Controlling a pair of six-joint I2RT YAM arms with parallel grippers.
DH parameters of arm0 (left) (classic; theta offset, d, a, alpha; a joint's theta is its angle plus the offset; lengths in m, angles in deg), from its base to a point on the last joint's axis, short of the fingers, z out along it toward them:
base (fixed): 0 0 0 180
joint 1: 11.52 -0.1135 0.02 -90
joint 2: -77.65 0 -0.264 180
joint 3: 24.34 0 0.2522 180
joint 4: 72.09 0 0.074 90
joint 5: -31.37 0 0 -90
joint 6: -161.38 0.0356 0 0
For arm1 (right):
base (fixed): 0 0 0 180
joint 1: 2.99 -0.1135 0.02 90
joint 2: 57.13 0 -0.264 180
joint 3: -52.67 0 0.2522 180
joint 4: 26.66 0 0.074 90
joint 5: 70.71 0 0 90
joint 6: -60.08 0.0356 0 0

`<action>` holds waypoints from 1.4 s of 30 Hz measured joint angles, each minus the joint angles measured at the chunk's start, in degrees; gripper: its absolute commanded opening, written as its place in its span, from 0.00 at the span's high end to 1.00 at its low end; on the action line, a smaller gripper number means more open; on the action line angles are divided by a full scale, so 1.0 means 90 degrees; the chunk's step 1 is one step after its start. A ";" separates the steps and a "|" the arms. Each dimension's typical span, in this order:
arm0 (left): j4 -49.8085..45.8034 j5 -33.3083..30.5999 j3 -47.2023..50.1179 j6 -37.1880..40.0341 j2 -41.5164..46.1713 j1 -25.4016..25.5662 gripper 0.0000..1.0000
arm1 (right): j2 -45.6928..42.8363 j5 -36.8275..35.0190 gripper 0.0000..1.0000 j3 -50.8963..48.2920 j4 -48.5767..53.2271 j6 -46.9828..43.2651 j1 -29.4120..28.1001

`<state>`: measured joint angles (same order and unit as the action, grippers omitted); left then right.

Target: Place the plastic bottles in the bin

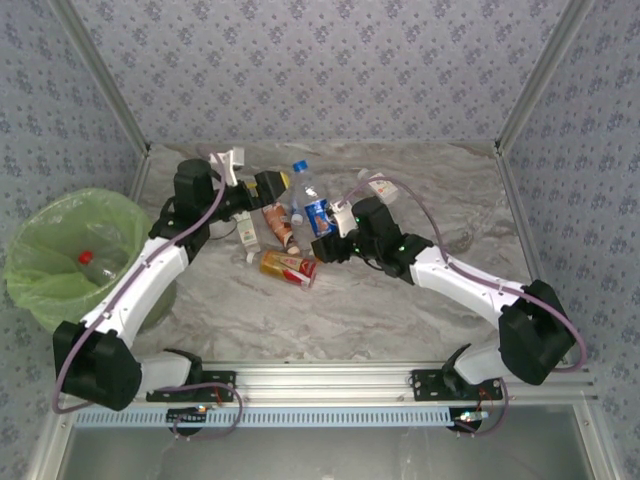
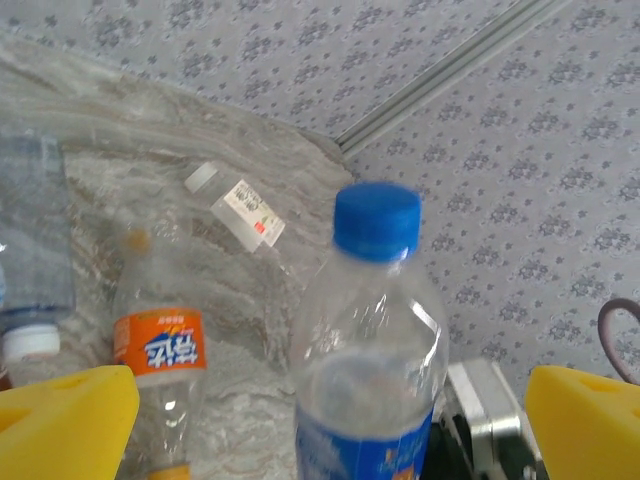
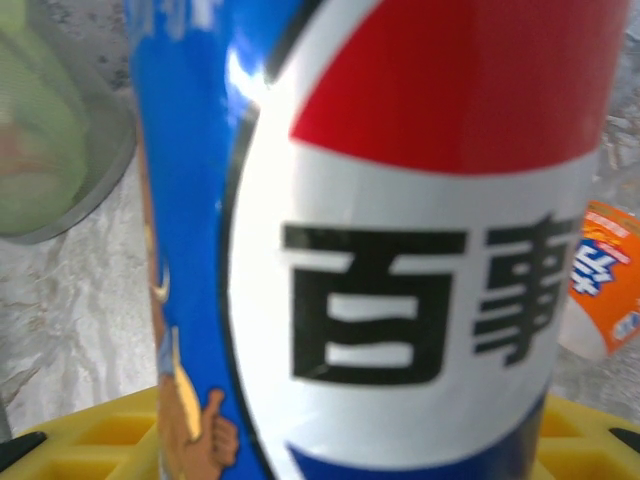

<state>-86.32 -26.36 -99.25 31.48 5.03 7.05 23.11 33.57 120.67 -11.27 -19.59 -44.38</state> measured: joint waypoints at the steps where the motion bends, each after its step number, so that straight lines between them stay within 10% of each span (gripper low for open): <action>1: -0.0083 0.0000 -0.0153 0.0070 -0.0095 0.0029 0.03 | 0.0000 0.0058 0.46 0.0000 -0.0019 -0.0039 -0.0029; 30: -0.1452 -0.1207 -0.1399 0.0974 -0.0741 0.0617 0.96 | 0.0233 0.0226 0.40 0.0129 -0.0260 -0.0374 -0.0539; 42: -0.1615 -0.1525 -0.1404 0.1049 -0.0665 0.0617 1.00 | 0.0236 0.0245 0.14 0.0177 -0.0301 -0.0415 -0.0549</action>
<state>-100.85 -40.09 -111.88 40.93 -0.96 12.60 25.23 35.78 122.26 -13.98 -23.33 -49.32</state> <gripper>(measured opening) 0.335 0.831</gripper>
